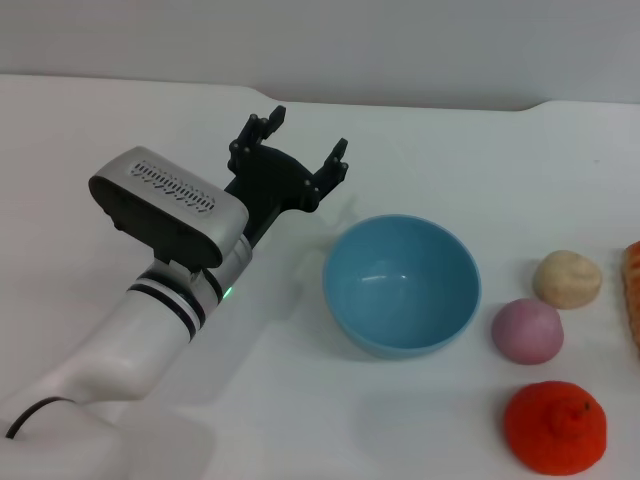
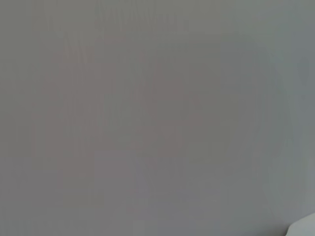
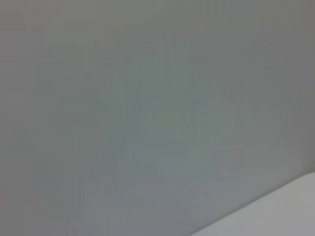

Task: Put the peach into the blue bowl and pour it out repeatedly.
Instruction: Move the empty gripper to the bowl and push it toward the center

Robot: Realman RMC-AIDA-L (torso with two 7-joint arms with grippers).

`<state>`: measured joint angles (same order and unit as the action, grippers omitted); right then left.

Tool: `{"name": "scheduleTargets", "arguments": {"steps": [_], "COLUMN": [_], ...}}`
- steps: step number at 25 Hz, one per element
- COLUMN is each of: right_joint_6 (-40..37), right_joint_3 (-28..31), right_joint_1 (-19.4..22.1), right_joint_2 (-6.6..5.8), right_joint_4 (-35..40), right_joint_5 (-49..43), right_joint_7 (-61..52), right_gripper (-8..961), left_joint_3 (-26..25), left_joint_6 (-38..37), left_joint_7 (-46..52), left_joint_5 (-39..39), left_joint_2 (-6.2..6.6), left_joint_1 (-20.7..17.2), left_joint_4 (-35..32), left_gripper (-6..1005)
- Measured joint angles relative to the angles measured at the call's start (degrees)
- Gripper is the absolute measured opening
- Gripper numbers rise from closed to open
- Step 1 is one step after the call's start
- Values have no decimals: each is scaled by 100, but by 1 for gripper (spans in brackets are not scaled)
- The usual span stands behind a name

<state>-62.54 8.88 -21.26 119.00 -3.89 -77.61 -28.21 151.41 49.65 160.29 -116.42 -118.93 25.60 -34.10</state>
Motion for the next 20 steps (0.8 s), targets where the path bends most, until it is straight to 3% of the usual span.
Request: {"name": "scheduleTargets", "arguments": {"steps": [3, 10, 20], "right_joint_6": [-102, -91, -175], "right_joint_3": [2, 74, 364], "right_joint_1": [81, 94, 176], "right_joint_2": [24, 30, 24], "right_joint_4": [-54, -456, -621], "right_joint_5": [-3, 54, 63], "right_joint_7": [403, 2654, 2664], "right_gripper": [544, 545, 545], "left_joint_3": [19, -6, -19], "left_joint_6": [-2, 34, -42], "left_joint_7": [41, 429, 454], "left_joint_5": [-1, 21, 21], "left_joint_2": [-5, 23, 36], "left_joint_1": [-21, -74, -193], "left_joint_4": [7, 13, -163], "left_gripper": [801, 805, 805]}}
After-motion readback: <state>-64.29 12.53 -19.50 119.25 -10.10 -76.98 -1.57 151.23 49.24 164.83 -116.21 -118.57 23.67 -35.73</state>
